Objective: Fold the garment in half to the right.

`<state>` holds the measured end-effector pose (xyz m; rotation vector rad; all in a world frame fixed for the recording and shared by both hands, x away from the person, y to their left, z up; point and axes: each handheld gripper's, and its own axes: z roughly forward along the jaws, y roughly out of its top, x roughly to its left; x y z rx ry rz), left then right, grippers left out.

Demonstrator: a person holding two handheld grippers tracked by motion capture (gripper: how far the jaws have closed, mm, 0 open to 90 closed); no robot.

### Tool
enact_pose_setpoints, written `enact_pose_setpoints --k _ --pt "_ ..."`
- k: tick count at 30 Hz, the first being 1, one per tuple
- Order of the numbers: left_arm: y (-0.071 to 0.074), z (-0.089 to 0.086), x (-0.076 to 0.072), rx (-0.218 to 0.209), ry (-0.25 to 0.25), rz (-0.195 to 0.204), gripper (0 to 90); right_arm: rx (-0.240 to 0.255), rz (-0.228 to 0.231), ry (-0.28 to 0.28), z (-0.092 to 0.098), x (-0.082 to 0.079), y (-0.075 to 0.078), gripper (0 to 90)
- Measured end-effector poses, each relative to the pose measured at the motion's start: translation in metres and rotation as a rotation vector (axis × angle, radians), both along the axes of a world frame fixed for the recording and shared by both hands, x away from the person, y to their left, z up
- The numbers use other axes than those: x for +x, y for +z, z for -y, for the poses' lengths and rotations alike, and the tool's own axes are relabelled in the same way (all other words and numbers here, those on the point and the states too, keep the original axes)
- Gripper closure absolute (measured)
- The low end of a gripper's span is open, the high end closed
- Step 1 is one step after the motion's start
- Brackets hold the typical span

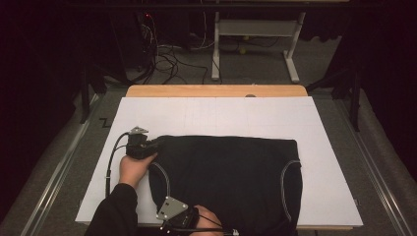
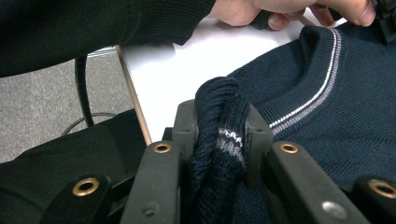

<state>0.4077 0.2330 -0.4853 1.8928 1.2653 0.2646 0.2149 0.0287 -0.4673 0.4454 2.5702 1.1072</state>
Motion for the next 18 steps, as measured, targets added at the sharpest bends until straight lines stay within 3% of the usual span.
enact_pose_setpoints --k 4,7,12,16,18 --pt "0.0012 -0.0018 -0.0044 -0.021 0.005 0.039 70.0 0.008 0.001 0.001 0.0007 0.0000 -0.0006 73.3" --pt "0.0013 -0.0035 -0.0060 -0.047 0.012 0.045 70.0 0.026 -0.004 -0.005 0.0012 -0.0001 0.0003 73.3" --pt "0.0016 -0.0025 -0.0073 -0.050 0.028 0.048 70.0 0.054 -0.015 -0.002 0.0030 0.0010 0.0002 73.4" --pt "0.0028 0.0027 -0.0105 0.004 0.035 0.080 70.0 0.063 -0.014 0.009 0.0037 -0.0001 0.0020 73.5" --pt "0.0031 0.0027 -0.0108 0.002 0.031 0.082 70.4 0.064 -0.007 0.011 0.0040 -0.0013 0.0027 73.7"
